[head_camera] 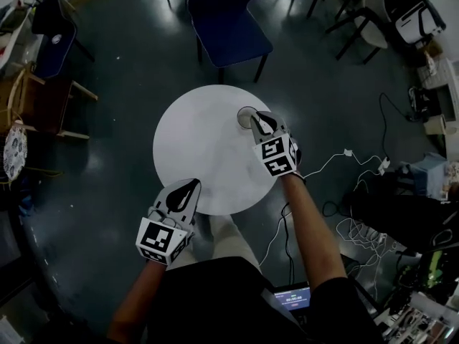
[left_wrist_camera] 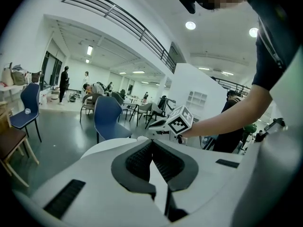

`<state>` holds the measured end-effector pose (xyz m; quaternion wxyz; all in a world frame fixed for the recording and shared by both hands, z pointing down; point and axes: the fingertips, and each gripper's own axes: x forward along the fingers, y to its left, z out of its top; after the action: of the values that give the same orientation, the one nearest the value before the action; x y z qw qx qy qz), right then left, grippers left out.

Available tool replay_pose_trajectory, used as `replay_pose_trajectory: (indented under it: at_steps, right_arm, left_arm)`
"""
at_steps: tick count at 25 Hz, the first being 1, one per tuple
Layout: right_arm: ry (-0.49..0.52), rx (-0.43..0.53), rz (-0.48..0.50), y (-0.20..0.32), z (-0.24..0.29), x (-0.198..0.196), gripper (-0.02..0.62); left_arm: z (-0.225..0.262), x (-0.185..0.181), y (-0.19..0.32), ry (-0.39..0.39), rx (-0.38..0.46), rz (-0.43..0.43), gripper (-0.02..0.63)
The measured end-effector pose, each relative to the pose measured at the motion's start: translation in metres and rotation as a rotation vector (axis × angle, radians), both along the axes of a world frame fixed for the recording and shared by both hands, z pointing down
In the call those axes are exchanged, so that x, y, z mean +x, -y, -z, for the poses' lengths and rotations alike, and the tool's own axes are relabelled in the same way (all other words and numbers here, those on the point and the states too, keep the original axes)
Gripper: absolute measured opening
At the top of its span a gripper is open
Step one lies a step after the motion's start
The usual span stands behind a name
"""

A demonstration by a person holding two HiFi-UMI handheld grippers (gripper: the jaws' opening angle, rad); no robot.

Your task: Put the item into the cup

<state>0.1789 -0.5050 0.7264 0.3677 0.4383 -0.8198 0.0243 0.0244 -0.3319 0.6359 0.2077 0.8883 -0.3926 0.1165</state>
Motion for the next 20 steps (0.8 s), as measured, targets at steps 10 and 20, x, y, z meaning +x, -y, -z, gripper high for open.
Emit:
replay_pose_trajectory:
  at_steps: [10, 20]
  right_arm:
    - [0.131, 0.078, -0.061, -0.030, 0.074, -0.005, 0.043]
    - [0.228, 0.175, -0.089, -0.072, 0.148, -0.019, 0.034]
  left_arm:
    - [0.037, -0.005, 0.004, -0.009, 0.053, -0.034, 0.015]
    - [0.079, -0.014, 0.010, -0.001, 0.150, -0.066, 0.015]
